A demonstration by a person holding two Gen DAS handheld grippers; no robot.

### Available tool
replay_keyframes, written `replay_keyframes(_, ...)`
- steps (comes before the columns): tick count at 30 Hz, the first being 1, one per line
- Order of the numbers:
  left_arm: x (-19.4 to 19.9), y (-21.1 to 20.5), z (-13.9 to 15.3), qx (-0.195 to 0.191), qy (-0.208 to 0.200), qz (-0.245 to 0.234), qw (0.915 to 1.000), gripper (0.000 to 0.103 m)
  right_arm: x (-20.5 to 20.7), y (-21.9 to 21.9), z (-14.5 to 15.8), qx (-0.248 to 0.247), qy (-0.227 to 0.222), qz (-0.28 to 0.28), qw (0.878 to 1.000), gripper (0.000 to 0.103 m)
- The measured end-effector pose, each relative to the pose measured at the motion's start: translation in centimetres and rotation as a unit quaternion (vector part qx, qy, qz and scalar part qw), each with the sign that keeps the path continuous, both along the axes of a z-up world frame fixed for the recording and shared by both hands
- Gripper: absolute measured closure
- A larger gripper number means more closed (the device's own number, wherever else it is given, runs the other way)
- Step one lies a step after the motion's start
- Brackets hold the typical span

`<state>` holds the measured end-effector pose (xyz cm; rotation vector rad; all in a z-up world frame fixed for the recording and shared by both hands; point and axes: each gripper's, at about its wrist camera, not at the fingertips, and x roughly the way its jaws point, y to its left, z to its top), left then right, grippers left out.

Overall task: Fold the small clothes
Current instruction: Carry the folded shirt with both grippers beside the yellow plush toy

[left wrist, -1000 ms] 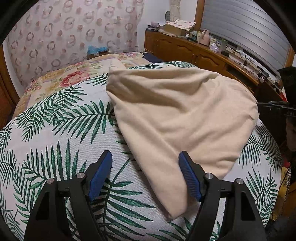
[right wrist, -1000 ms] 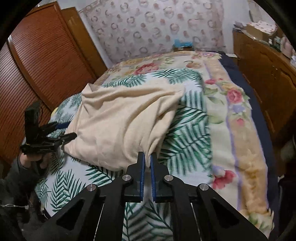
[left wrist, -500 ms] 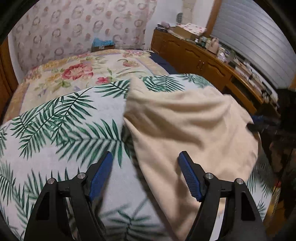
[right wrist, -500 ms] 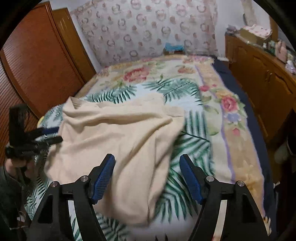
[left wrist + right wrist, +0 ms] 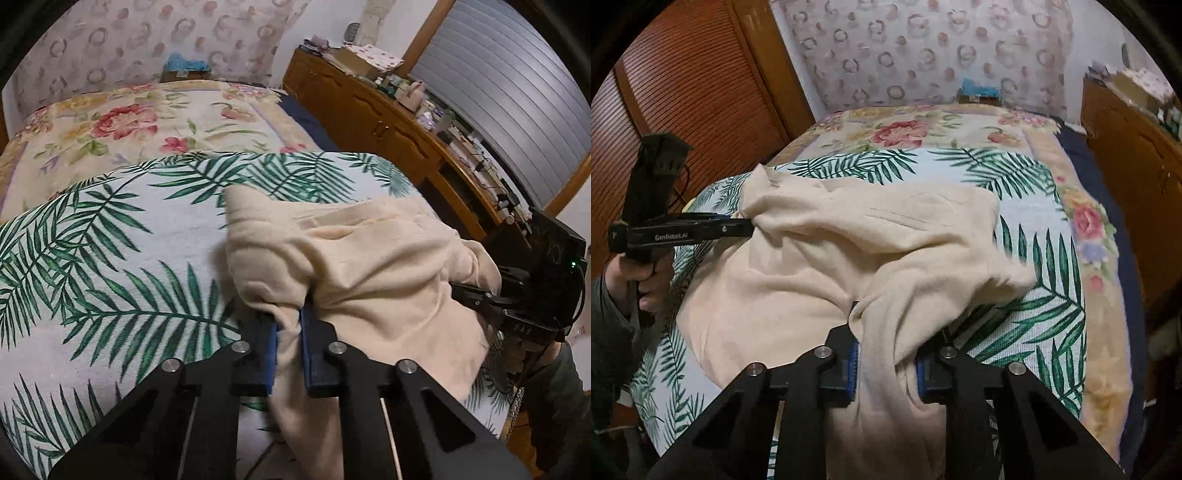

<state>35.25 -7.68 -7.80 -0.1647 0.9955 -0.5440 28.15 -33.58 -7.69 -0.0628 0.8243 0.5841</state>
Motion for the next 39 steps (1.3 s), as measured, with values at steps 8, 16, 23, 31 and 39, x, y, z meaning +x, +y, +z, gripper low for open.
replay_keyframes(8,-5.7,3.5,6.7,-0.061,-0.083,0.015,0.9945,0.093,-1.7,0.9,4.5,0.029,-0.078,0.017,0.996,0.085)
replay_keyframes(16,-12.9,14.1,9.2,-0.057,-0.141,0.119,0.9811,0.093,-1.3,11.2,8.8,0.016,-0.132,0.111,0.985,0.085)
replay_keyframes(23,-16.9,23.7,7.0,-0.037,-0.138,0.234,0.9617,0.093,1.0,26.3,9.6,-0.013,-0.162,0.212,0.964,0.085)
replay_keyframes(31,-18.4,30.8,0.9,-0.04,-0.093,0.319,0.9422,0.093,3.5,41.9,6.8,-0.084,-0.174,0.293,0.936,0.085)
replay_keyframes(39,-19.4,31.7,-1.2,-0.012,-0.093,0.365,0.9261,0.093,6.6,48.8,4.6,-0.107,-0.152,0.335,0.924,0.083)
